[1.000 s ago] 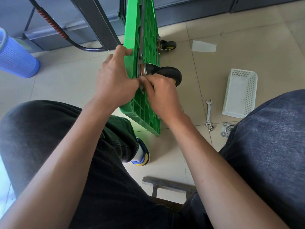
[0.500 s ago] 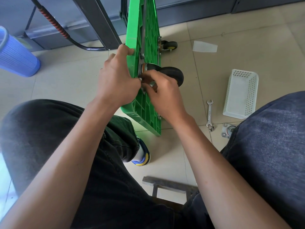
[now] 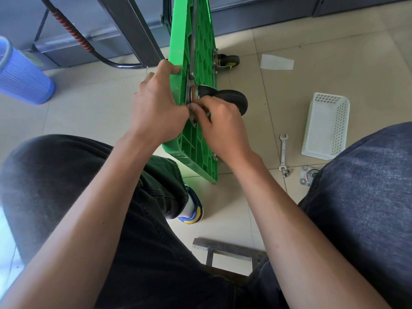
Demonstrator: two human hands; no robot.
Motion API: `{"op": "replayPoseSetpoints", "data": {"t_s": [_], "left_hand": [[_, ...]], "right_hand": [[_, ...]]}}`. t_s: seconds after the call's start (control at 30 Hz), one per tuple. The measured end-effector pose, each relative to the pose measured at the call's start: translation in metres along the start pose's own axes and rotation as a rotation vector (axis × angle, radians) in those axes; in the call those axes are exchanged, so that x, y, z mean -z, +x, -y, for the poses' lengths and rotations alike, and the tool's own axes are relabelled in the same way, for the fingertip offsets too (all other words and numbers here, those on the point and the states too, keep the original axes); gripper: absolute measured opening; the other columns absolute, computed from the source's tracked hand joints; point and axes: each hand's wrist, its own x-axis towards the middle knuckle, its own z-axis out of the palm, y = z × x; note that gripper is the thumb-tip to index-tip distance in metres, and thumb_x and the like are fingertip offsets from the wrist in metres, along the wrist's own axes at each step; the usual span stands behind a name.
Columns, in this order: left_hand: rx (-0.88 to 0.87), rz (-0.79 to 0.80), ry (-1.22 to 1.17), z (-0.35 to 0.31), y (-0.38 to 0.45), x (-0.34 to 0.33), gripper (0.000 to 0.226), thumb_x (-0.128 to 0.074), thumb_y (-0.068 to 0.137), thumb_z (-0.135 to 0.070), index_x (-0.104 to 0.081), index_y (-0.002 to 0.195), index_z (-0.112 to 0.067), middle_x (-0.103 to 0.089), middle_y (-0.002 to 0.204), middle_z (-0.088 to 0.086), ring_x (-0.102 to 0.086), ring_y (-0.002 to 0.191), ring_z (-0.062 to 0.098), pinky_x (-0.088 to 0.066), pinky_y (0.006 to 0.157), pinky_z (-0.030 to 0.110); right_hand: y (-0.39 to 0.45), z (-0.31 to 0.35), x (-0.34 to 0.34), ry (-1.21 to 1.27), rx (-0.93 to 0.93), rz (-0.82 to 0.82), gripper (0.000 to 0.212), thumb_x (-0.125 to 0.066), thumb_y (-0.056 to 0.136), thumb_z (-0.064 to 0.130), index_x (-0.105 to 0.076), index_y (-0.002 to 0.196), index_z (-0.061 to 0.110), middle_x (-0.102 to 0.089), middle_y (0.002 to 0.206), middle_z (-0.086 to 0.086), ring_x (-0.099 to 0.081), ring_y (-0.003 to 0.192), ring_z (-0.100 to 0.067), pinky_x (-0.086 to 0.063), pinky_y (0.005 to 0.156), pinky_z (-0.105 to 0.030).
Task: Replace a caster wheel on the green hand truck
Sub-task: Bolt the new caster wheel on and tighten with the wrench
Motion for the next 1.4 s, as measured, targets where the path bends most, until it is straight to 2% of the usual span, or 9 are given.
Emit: {"op": "replayPoseSetpoints", "data": {"t_s": [0.13,0.27,0.4,0.6,0.8,0.9,1.03,1.17,1.4], "left_hand": [[-0.004,0.0,-0.004,0.0,0.0,0.0,0.066,-0.07,0.078,-0.008,-0.046,0.138,-0.025,-0.06,0.121,0.01,-0.057,0.116,0.03,-0.052,0.088,0.05],[-0.003,-0.002,-0.001,0.001,0.0,0.0,0.067,-0.07,0.079,-0.009,-0.046,0.139,-0.025,-0.06,0.121,0.01,-0.056,0.118,0.029,-0.051,0.089,0.047],[-0.006,-0.004,-0.007,0.001,0.0,0.0,0.067,-0.071,0.078,-0.009,-0.046,0.139,-0.025,-0.06,0.122,0.01,-0.057,0.118,0.029,-0.051,0.089,0.046],[-0.009,0.003,-0.011,0.001,0.0,0.0,0.068,-0.07,0.077,-0.008,-0.047,0.139,-0.024,-0.06,0.116,0.009,-0.057,0.114,0.029,-0.051,0.087,0.047],[-0.008,0.005,-0.001,0.001,0.0,0.0,0.068,-0.071,0.077,-0.009,-0.046,0.138,-0.025,-0.06,0.117,0.009,-0.056,0.118,0.03,-0.05,0.087,0.045],[-0.009,0.0,0.002,0.002,0.0,0.0,0.068,-0.071,0.077,-0.008,-0.046,0.138,-0.025,-0.06,0.119,0.008,-0.057,0.116,0.029,-0.05,0.085,0.042],[-0.021,-0.006,-0.01,0.002,0.0,-0.001,0.065,-0.071,0.078,-0.009,-0.047,0.137,-0.025,-0.06,0.119,0.008,-0.057,0.114,0.029,-0.05,0.086,0.044],[-0.02,-0.008,-0.002,0.002,0.001,-0.001,0.065,-0.071,0.078,-0.011,-0.047,0.137,-0.025,-0.06,0.12,0.009,-0.058,0.114,0.03,-0.051,0.087,0.045],[-0.017,-0.001,-0.025,0.003,0.001,-0.001,0.067,-0.073,0.077,-0.012,-0.047,0.137,-0.025,-0.06,0.121,0.008,-0.058,0.115,0.028,-0.051,0.088,0.044]], "right_hand": [[-0.006,-0.001,0.003,0.062,0.019,0.044,0.022,-0.066,0.096,0.013,-0.066,0.118,0.009,-0.074,0.102,-0.004,-0.067,0.08,-0.02,-0.052,0.065,-0.034],[-0.004,-0.002,0.002,0.078,0.069,0.026,0.026,-0.07,0.093,0.008,-0.069,0.119,0.007,-0.074,0.108,-0.007,-0.069,0.094,-0.023,-0.056,0.074,-0.038],[-0.002,-0.005,-0.001,0.062,0.076,0.015,0.025,-0.066,0.095,0.012,-0.072,0.12,0.008,-0.074,0.101,-0.008,-0.069,0.089,-0.026,-0.055,0.07,-0.04],[-0.001,-0.004,-0.003,0.07,0.07,0.01,0.023,-0.065,0.097,0.016,-0.073,0.117,0.008,-0.073,0.094,-0.006,-0.064,0.079,-0.02,-0.044,0.063,-0.03],[0.0,-0.003,-0.005,0.031,0.001,0.03,0.021,-0.06,0.102,0.026,-0.075,0.098,0.012,-0.058,0.077,0.007,-0.049,0.066,-0.011,-0.03,0.058,-0.027],[-0.002,-0.003,-0.005,0.045,-0.005,0.025,0.019,-0.061,0.102,0.026,-0.072,0.103,0.011,-0.068,0.083,0.005,-0.058,0.069,-0.013,-0.04,0.058,-0.031],[-0.011,-0.005,-0.005,0.083,0.029,0.023,0.029,-0.064,0.1,0.02,-0.061,0.126,0.009,-0.074,0.102,-0.003,-0.069,0.084,-0.023,-0.055,0.066,-0.04],[-0.008,-0.009,-0.006,0.084,0.079,-0.03,0.022,-0.064,0.099,0.012,-0.067,0.12,0.008,-0.074,0.105,-0.006,-0.07,0.092,-0.024,-0.056,0.071,-0.043],[-0.007,-0.009,-0.009,0.08,0.094,-0.087,0.023,-0.06,0.101,0.017,-0.071,0.119,0.009,-0.074,0.101,-0.005,-0.069,0.088,-0.021,-0.055,0.071,-0.038]]}}
